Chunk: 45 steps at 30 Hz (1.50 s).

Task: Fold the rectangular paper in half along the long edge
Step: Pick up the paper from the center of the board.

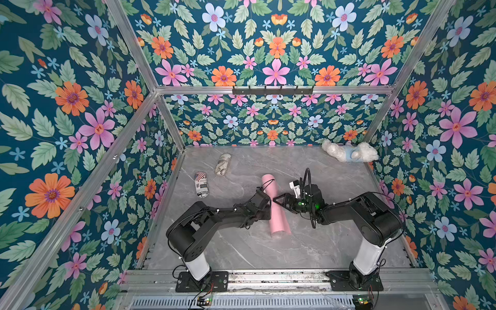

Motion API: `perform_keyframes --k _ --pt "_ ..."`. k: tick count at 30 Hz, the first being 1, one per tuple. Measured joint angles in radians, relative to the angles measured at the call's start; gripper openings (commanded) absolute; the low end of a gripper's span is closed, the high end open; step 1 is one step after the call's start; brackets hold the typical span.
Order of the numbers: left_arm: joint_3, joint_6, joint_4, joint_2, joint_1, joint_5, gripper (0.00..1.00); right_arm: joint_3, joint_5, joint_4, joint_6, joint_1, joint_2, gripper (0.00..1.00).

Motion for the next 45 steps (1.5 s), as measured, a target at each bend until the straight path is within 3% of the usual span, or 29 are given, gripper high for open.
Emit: perform_keyframes --k 10,25,45 --pt "0.002 0.0 -0.001 0.0 -0.003 -0.004 0.0 0.076 0.032 -0.077 -0.026 0.028 0.031 0.95" --pt "0.003 -0.001 0.001 0.002 -0.004 -0.006 0.0 0.108 0.127 -0.24 -0.085 0.036 0.018 0.69" --pt "0.0 -0.001 0.013 0.001 -0.004 -0.007 0.0 0.055 -0.014 -0.042 -0.012 0.038 0.045 0.4"
